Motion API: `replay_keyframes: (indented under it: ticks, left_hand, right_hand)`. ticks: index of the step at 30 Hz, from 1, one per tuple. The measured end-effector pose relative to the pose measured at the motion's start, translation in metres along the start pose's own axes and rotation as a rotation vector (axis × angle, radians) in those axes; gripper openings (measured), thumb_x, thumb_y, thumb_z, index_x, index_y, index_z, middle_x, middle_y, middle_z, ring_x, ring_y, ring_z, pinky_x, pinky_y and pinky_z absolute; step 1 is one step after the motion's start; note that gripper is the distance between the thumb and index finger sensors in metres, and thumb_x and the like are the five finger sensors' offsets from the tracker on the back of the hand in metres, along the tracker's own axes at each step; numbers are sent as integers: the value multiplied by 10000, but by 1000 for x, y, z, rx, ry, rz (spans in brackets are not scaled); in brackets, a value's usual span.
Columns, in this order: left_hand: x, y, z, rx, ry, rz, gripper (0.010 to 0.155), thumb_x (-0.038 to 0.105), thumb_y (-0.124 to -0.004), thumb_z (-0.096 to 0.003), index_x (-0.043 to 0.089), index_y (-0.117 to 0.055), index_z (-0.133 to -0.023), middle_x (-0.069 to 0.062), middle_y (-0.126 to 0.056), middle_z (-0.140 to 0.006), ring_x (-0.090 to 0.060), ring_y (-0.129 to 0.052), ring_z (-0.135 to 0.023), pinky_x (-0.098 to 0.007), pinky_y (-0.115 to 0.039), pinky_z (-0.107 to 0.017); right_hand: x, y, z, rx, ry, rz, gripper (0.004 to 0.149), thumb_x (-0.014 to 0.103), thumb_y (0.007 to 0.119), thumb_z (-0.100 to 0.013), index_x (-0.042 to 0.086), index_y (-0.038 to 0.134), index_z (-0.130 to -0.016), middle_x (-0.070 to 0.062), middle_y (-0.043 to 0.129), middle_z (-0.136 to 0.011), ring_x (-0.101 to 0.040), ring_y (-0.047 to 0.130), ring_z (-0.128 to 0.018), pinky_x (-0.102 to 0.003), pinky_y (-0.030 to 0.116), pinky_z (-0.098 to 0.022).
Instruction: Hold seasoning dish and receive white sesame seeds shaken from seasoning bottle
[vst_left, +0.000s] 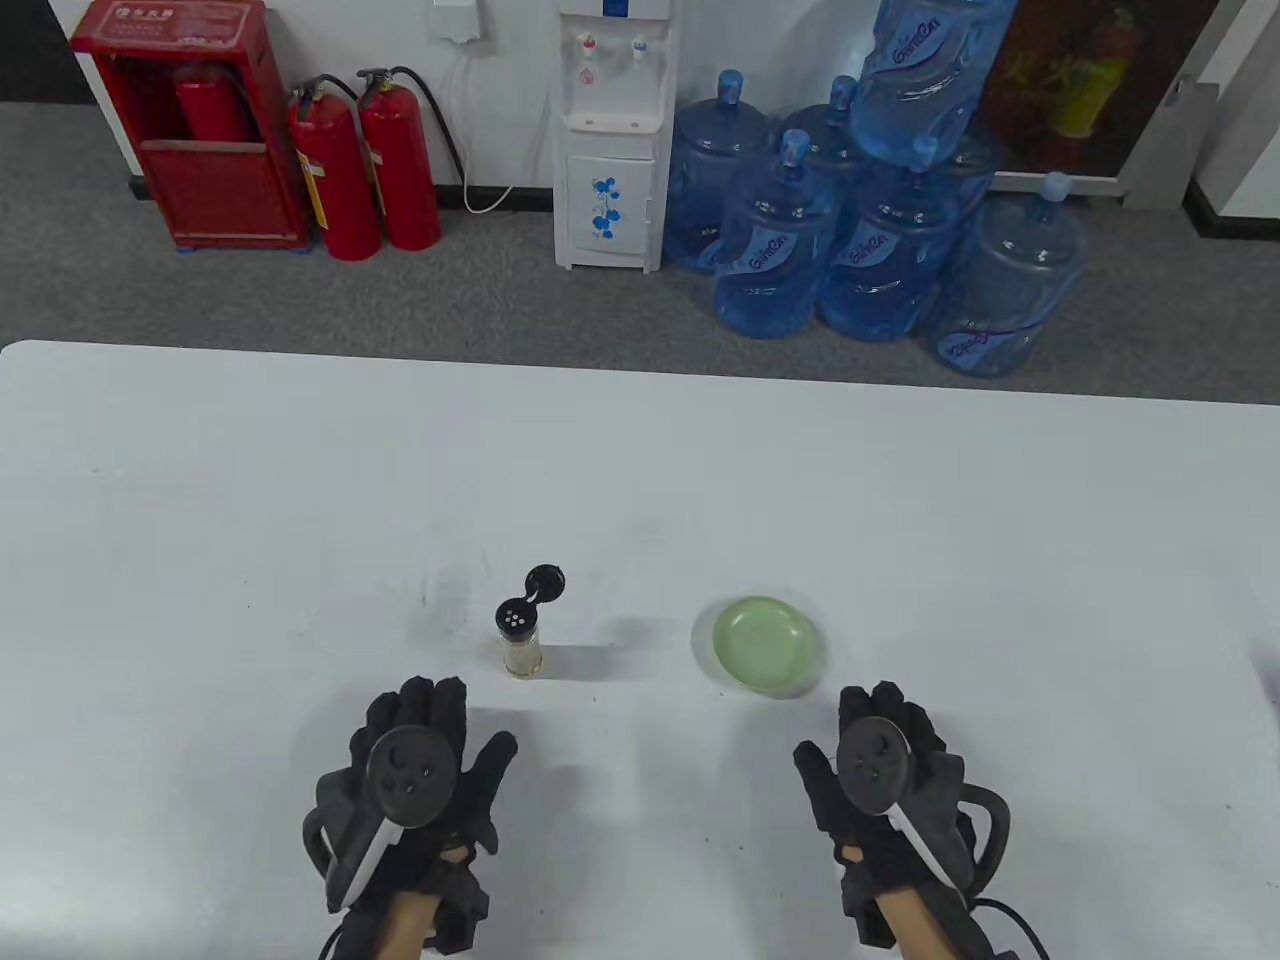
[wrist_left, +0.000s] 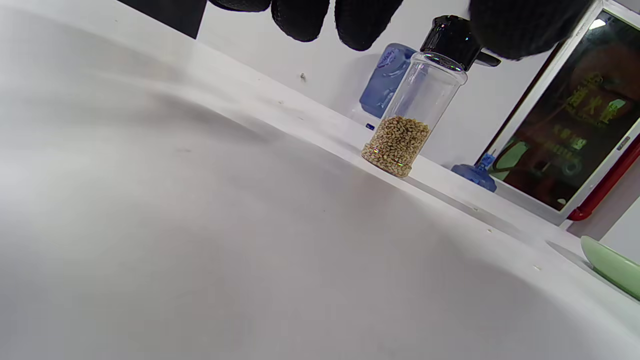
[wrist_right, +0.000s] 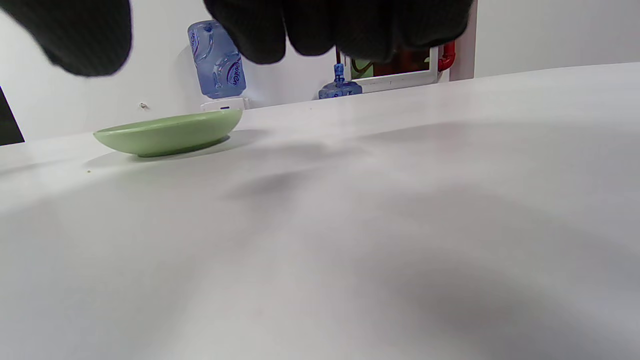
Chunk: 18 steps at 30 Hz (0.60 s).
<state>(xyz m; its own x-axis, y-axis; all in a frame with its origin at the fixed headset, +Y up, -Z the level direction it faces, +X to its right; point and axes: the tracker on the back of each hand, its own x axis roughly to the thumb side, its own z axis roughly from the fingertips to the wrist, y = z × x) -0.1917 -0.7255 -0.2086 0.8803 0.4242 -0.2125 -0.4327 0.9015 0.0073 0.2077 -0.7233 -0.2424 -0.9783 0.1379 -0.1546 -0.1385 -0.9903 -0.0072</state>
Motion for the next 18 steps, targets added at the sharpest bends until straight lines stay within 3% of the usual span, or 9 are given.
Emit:
replay_keyframes:
  ticks: [18]
  left_hand:
    - [-1,-1,-1,-2,3,0,759,652,-698,-476,283,-514,-1114,-29,-396,-1206,-418,-358,-1157,-613,-344,-818]
  right_hand:
    - [0,1,0,16,5,0,787,697,687,-446,263,512,-1078,-34,396,-1151,-343,515,-1062,-535,515,-779]
